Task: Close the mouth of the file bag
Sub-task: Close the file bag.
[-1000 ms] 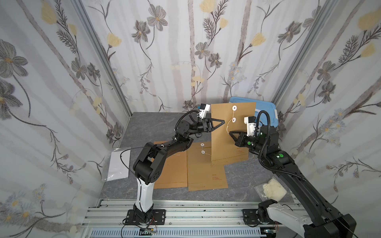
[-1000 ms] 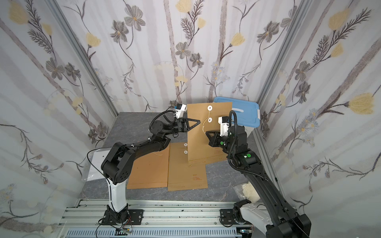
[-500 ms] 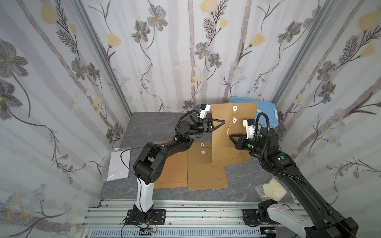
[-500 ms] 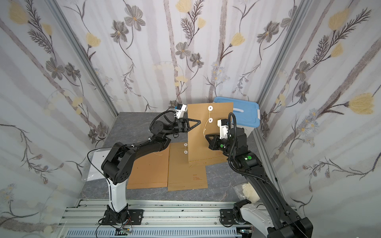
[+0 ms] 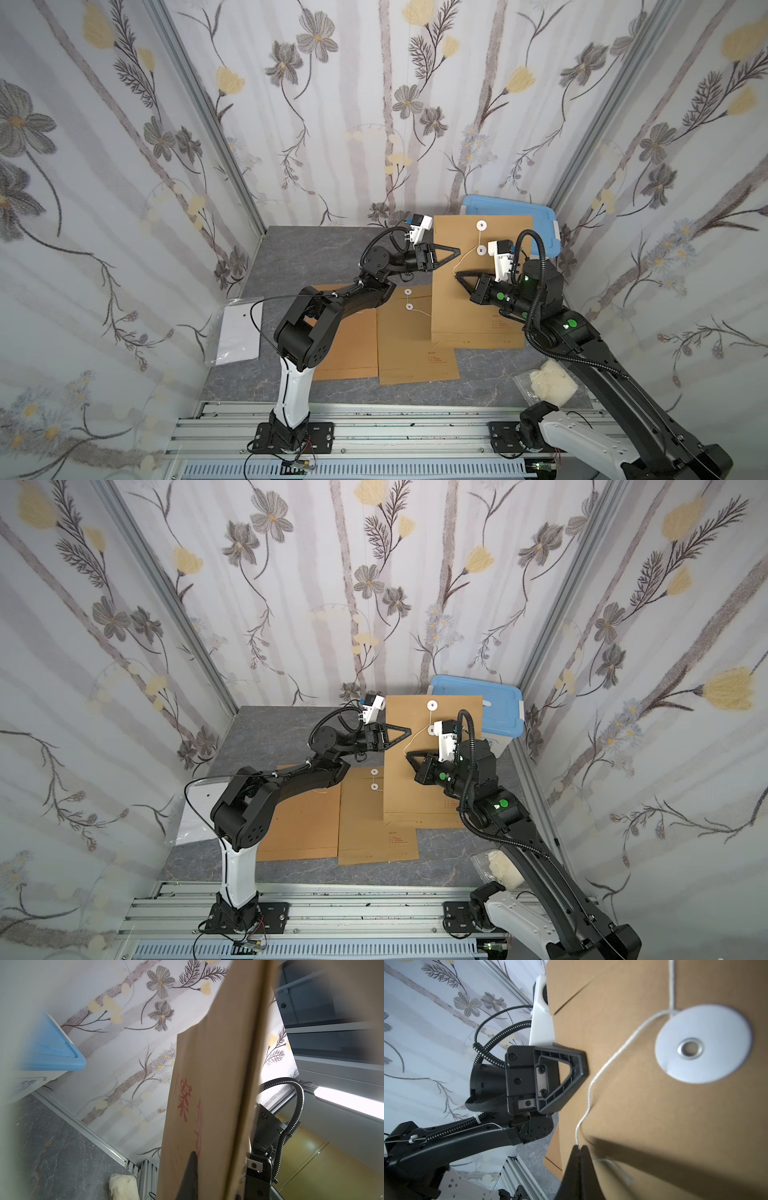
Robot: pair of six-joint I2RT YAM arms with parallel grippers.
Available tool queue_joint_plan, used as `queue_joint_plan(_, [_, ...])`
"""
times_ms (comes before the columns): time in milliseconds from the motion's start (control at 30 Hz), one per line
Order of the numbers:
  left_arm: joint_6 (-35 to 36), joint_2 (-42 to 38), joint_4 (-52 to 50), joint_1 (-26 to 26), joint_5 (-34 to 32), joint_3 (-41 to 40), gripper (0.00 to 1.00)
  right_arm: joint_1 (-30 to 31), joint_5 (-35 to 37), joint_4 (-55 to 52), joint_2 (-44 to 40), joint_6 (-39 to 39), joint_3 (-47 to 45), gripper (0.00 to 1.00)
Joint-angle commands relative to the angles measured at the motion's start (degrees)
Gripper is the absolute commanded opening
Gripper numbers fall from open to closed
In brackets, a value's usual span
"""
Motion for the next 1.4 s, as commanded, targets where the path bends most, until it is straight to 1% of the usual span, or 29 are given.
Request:
queue_joint_plan(0, [-0.5,-0.1,3.0,0.1,-0.6,1.1,0.00,1.3,1.5,2.2,1.2,2.2,0.3,0.00])
queue_joint_plan(333, [-0.3,-0.4,3.0,-0.7,-0.1,1.9,0.00,5.0,4.9,4.3,2.2,3.7,-0.7,0.00])
queue_joint_plan(433, [-0.1,-0.1,3.0,-0.9,-1.0,1.2,0.00,5.8,5.8,4.7,2.2,4.0,-0.5,0.00])
queue_joint_plan(567, [0.3,-0.5,3.1,-1.0,-2.1,0.6,0.00,6.3,6.2,4.1,2.4,3.6,-0.6,0.00])
queue_joint_plan(667, [-0.1,-1.2,3.1,-0.8,-2.1,0.8,0.00,6.1,8.5,2.4,0.5,2.1,-1.8,0.00])
queue_joint_plan(733, [-0.1,-1.8,3.0,-0.7,-2.2,0.6,0.00,5.3,10.7,1.4,-1.9,1.6,-3.4,0.00])
queue_joint_plan(800, [-0.2,-2.4,3.1,-0.4,-2.4,0.1,0.00,3.4,11.3,1.3,-4.4,2.2,-6.1,0.00])
queue_joint_plan(967, [-0.8,-2.7,3.1,-0.3,-2.3,0.5,0.00,-3.3,6.2,0.1,-6.7,2.6,-8.5,0.00])
queue_joint_plan(1100, [-0.4,-3.6,3.1,-0.2,-2.5,0.0,0.00,-6.6,4.3,0.0,-8.0,2.6,-9.9,0.00])
queue_joint_plan(1200, [-0.3,-3.8,3.1,-0.4,-3.0,-0.3,0.00,-7.7,3.4,-0.2,-7.7,2.3,-10.1,0.00])
queue_joint_plan(1367, [-0.1,-3.0,3.1,-0.5,-3.3,-0.2,0.00,-7.5,0.4,2.1,-6.3,3.5,-10.1,0.00])
